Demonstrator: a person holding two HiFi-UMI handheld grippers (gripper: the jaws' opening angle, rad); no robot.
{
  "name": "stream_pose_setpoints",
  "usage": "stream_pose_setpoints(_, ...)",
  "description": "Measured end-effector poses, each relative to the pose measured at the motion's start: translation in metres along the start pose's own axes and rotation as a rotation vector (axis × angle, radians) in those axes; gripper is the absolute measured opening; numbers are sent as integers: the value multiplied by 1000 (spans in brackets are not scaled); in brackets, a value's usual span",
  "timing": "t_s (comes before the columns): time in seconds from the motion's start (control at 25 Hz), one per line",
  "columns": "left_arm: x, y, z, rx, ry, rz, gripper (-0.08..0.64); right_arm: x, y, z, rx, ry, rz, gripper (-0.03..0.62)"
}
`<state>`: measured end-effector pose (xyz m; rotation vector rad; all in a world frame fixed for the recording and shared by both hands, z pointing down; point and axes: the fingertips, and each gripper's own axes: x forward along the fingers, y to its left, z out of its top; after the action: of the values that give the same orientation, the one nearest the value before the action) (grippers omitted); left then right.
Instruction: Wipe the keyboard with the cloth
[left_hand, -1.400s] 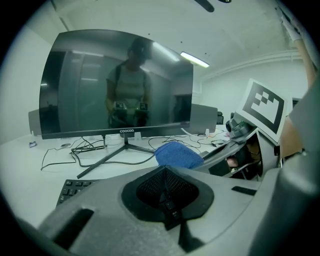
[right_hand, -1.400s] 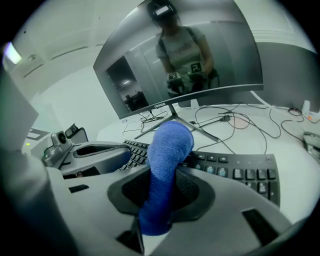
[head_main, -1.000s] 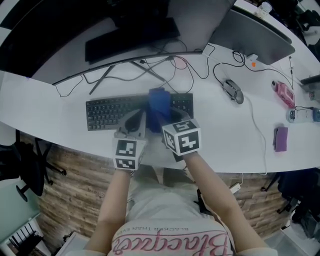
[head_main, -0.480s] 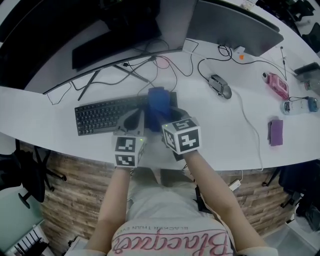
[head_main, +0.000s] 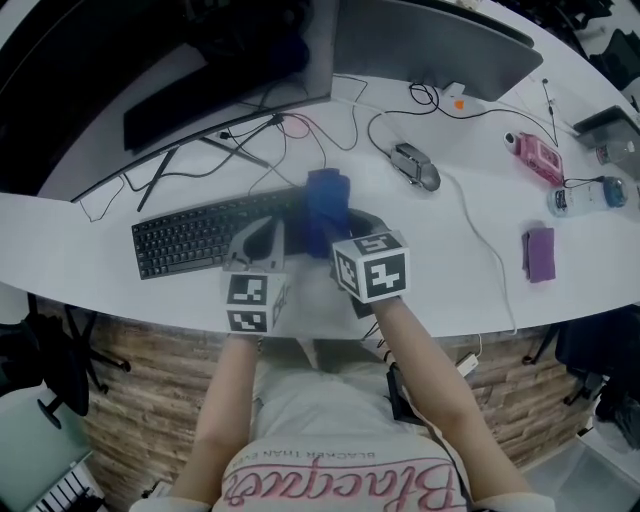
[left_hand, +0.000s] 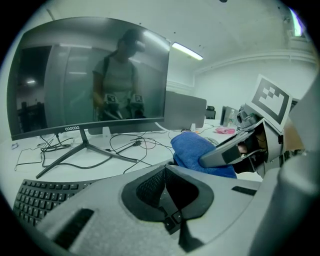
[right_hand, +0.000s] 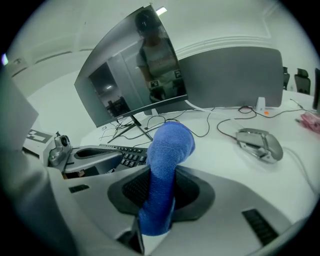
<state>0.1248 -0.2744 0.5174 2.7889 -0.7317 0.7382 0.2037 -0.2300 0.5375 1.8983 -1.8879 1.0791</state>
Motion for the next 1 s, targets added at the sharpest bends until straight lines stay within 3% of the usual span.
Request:
stream_pose_setpoints(0.56,0,-33,24,24,-50,0,6,-64,-71,1,-13,-90,-172,95)
stream_pose_setpoints(1.0,-31,-41,63,72,-153,-16,6,-145,-53,32,-79,-306,-208,95)
